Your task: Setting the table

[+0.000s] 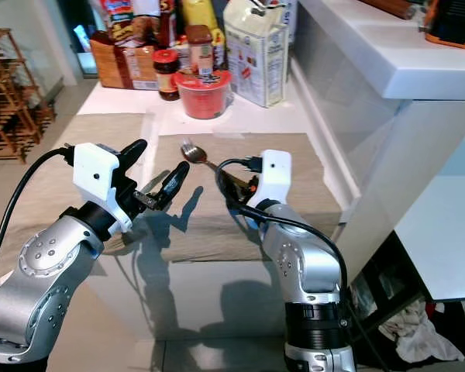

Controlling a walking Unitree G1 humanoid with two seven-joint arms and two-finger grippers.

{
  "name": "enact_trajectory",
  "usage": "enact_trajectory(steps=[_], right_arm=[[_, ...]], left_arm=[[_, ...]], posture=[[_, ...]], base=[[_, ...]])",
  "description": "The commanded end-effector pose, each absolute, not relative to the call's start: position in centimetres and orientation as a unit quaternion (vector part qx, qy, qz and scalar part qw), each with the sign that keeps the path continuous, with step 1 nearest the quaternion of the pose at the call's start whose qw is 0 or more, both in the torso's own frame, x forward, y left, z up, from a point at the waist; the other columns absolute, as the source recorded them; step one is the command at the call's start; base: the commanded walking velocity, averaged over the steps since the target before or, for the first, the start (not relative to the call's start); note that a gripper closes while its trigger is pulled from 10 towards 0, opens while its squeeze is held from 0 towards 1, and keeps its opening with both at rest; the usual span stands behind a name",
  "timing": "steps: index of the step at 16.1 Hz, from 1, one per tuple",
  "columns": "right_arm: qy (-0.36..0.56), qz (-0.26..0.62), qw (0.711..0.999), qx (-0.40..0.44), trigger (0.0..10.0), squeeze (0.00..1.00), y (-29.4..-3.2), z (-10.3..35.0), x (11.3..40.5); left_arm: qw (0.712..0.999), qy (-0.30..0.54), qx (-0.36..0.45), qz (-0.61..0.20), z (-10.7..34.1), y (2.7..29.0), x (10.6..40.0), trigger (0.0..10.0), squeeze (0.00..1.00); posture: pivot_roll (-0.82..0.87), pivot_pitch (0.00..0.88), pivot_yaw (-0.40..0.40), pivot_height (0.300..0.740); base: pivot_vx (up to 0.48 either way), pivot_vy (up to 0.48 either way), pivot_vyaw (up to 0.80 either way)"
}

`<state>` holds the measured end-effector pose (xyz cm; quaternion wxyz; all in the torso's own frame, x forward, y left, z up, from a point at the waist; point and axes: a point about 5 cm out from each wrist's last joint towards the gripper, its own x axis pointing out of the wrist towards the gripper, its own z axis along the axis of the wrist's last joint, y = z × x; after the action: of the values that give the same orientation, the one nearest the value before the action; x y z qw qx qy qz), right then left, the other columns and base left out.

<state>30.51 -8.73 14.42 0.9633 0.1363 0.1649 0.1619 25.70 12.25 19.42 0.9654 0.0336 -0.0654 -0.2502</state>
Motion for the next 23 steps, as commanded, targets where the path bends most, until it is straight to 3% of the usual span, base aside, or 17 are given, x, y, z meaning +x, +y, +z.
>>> enact_trajectory(steps=[1, 3, 8, 12, 16, 23], right_arm=[[0.18, 0.189, 0.959, 0.114, 10.0, 0.0, -7.7, 14.1, 30.3], [0.156, 0.175, 0.971, 0.04, 10.0, 0.0, -9.0, 14.2, 30.6], [0.123, 0.183, 0.975, -0.02, 10.0, 0.0, -9.5, 15.4, 30.6], [0.119, 0.191, 0.974, -0.009, 10.0, 0.0, -9.4, 15.8, 30.5], [0.142, 0.221, 0.964, 0.047, 10.0, 0.0, -7.3, 15.4, 30.2], [0.15, 0.215, 0.964, 0.055, 10.0, 0.0, -7.7, 15.6, 29.8]], left_arm=[[0.966, -0.073, 0.038, -0.243, 20.0, 12.3, 25.8, 10.0, 0.0], [0.967, -0.072, 0.036, -0.243, 19.9, 12.2, 25.8, 10.0, 0.0], [0.966, -0.077, 0.035, -0.244, 19.9, 12.1, 26.0, 10.0, 0.0], [0.966, -0.076, 0.034, -0.244, 19.8, 12.0, 26.0, 10.0, 0.0], [0.966, -0.077, 0.036, -0.243, 19.8, 12.1, 26.0, 10.0, 0.0], [0.967, -0.076, 0.037, -0.24, 19.8, 12.2, 25.9, 10.0, 0.0]], posture=[[-0.06, 0.0, 0.026, 0.74], [-0.07, 0.0, 0.026, 0.74], [-0.08, 0.0, 0.022, 0.74], [-0.08, 0.0, 0.02, 0.74], [-0.07, 0.0, 0.02, 0.74], [-0.07, 0.0, 0.019, 0.74]], base=[[0.0, 0.0, 0.0], [0.0, 0.0, 0.0], [0.0, 0.0, 0.0], [0.0, 0.0, 0.0], [0.0, 0.0, 0.0], [0.0, 0.0, 0.0]])
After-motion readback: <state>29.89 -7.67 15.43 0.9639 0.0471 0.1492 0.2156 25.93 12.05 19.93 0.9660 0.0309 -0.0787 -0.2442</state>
